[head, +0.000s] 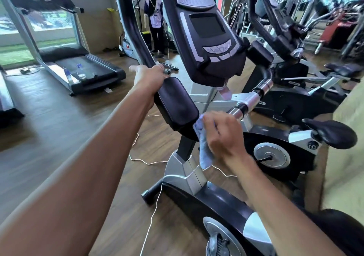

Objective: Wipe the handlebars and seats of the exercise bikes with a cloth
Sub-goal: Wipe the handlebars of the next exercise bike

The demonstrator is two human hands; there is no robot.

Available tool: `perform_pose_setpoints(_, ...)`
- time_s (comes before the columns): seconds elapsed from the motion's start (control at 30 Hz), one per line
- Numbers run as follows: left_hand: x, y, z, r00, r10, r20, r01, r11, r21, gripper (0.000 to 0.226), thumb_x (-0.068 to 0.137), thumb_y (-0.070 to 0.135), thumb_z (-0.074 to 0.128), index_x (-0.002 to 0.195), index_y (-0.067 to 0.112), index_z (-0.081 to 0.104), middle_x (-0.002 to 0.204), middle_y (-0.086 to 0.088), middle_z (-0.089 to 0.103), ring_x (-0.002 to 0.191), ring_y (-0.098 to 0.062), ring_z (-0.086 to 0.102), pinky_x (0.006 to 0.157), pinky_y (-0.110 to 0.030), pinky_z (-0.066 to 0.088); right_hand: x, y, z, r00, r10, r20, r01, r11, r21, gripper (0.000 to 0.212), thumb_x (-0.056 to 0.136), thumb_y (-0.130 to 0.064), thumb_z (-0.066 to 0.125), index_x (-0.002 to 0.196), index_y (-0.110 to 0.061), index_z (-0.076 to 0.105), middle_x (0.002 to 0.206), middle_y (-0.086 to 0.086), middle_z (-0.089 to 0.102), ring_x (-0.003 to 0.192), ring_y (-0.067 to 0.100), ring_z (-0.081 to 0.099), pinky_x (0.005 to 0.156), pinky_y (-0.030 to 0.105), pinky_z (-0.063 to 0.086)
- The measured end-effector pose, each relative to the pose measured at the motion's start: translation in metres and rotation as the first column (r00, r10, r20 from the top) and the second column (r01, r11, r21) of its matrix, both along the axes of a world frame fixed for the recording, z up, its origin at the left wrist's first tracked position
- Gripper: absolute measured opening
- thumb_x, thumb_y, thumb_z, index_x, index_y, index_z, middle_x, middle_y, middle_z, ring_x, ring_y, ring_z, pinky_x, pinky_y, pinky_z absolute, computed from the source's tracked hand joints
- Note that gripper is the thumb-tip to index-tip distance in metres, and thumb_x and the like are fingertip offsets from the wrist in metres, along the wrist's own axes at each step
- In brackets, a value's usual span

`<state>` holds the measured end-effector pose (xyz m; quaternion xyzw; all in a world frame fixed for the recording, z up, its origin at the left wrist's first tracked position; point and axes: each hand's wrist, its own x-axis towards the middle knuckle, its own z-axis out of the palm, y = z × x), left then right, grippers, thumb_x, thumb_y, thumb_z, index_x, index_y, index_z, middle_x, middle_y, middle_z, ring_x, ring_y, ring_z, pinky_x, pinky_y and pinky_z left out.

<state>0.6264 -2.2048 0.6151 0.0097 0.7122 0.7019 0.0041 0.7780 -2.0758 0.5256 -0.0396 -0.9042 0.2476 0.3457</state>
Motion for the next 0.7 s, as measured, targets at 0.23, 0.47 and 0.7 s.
perform_pose_setpoints(0.23,0.005,-0.002,0.002,1.0,-0.004,0.031,0.004,1.0,0.004,0.038,0.103,0.026,0.06,0.117,0.013,0.027,0.09,-0.001,0.053,0.074,-0.011,0.056,0.057,-0.028,0.046,-0.002,-0.007,-0.001,0.998,-0.054,-0.02,0.054,0.998,0.024,0.039,0.092,-0.039,0.023,0.061,-0.023,0.04,0.071,0.014,0.063,0.069,0.03,0.051,0.063,0.039,0.026)
perform_pose_setpoints(0.47,0.0,-0.002,0.002,0.999,-0.002,0.041,0.003,1.0,-0.029,0.053,0.102,0.027,0.059,0.138,0.007,0.025,0.092,-0.001,0.055,0.091,-0.022,0.062,0.086,-0.039,0.056,-0.02,0.009,0.013,0.991,-0.008,0.134,0.013,0.999,-0.039,0.041,0.087,-0.041,0.026,0.053,-0.019,0.027,0.053,0.0,0.038,0.066,0.034,0.044,0.062,0.037,0.018)
perform_pose_setpoints(0.7,0.0,-0.003,0.002,0.999,-0.017,0.049,0.018,1.0,-0.016,0.057,0.102,0.029,0.061,0.14,0.007,0.025,0.099,-0.002,0.058,0.086,-0.016,0.061,0.082,-0.037,0.055,-0.005,-0.001,0.003,0.994,-0.043,-0.099,0.04,0.999,-0.03,0.038,0.1,-0.04,0.037,0.104,-0.017,0.067,0.099,0.002,0.072,0.095,0.026,0.062,0.082,0.039,0.045)
